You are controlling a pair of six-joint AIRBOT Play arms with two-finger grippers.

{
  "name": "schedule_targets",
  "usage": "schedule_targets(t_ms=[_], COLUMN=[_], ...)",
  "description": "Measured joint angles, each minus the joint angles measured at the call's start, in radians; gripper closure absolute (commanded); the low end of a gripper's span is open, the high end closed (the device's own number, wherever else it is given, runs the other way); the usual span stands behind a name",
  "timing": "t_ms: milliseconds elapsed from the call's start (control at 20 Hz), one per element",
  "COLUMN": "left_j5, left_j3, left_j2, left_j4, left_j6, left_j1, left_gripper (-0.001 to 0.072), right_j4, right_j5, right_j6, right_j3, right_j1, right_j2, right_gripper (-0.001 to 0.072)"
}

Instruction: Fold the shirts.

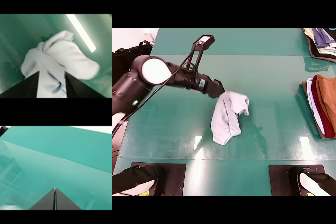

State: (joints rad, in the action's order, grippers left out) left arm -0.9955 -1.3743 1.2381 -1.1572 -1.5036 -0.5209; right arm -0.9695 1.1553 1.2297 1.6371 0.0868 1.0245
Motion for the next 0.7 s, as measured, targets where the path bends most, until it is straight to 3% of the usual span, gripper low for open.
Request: schedule_targets(t_ms=[300, 700], left_j5=[-0.044, -0.062], left_j3=[0.023, 0.284], left_j2=[0.049, 0.145], left_j4=[0.007, 0.201], left_j6=[-0.024, 0.092], left_j1=[0.177, 0.211], left_gripper=[0.0312, 0.0313], right_j4=[0.0, 0.0], right_j5=[0.005, 0.051], right_j6=[0.0, 0.0], right_j3=[0.0, 0.0], right_j1=[0.0, 0.0], right_j2=[0.0, 0.032], right_gripper=[0.0697, 0.0697])
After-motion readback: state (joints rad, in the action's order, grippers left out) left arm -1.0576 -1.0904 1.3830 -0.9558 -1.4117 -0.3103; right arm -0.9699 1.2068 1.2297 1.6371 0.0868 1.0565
